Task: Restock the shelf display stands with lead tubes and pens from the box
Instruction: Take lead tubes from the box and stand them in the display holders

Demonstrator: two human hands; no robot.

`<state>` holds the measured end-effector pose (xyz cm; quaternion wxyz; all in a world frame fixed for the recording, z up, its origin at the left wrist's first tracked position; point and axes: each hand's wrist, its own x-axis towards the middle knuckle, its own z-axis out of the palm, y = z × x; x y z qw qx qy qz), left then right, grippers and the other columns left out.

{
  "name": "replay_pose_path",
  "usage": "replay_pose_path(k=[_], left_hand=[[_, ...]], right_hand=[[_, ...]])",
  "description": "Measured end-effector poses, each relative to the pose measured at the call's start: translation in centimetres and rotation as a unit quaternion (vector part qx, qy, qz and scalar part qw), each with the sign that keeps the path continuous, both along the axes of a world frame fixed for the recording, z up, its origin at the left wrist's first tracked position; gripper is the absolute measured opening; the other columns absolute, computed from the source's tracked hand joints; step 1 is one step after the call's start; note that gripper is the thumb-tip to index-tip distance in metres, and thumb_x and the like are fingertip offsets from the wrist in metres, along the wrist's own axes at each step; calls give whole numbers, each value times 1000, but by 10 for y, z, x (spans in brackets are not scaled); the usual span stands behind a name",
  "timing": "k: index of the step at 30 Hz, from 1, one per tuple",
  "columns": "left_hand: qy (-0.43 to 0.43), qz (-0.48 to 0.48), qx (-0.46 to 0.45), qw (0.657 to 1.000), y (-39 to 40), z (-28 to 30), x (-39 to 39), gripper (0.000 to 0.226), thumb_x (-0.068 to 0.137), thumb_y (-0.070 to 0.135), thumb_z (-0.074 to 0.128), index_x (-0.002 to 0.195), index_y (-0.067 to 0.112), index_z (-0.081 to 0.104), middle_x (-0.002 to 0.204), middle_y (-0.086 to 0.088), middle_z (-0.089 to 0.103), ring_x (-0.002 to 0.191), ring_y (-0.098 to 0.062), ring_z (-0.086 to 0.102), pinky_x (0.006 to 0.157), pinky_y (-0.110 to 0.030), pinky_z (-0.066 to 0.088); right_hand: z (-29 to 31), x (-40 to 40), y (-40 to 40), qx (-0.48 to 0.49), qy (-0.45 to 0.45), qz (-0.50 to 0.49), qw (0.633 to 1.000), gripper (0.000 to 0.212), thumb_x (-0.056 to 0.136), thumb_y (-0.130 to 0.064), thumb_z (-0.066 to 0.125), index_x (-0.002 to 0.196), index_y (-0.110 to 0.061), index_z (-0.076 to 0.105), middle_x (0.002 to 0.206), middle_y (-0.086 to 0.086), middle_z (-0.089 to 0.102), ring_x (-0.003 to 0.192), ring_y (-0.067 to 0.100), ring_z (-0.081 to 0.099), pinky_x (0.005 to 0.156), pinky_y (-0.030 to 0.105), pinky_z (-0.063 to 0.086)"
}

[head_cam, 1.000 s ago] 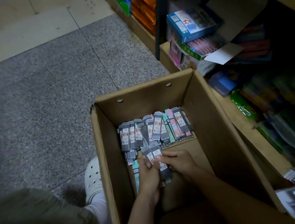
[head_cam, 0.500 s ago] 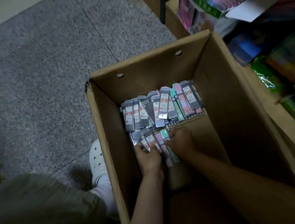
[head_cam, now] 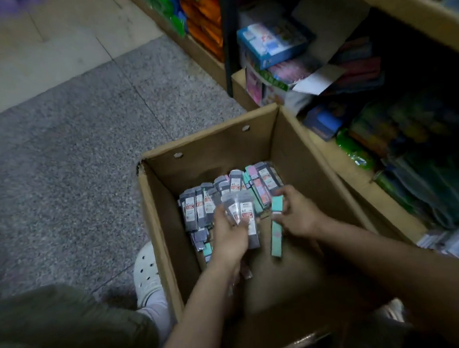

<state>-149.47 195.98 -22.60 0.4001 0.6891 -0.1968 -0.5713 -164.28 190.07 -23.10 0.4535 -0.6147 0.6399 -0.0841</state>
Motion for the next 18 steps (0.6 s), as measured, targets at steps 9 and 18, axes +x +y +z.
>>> replay_pose_path(k=[9,18], left_hand=[[-188,-357,-260,877,-98,185,-4,52,92,-6,54,136,10,32,116,-14,58,91,-17,63,79,-25,56],[-52,-407,-323,853,-110,275,-62,59,95,-11,44,142,23,30,111,-13,64,94,-23,64,78,-36,53]], right_hand=[[212,-51,-22,-254,-28,-7,967,37,81,-19,75,103,-24,45,74,-4,62,62,8,62,64,27,52],[327,-122,11,-373,60,-72,923,30,90,-25,67,104,-32,42,75,-9,60,62,1,60,59,22,45]])
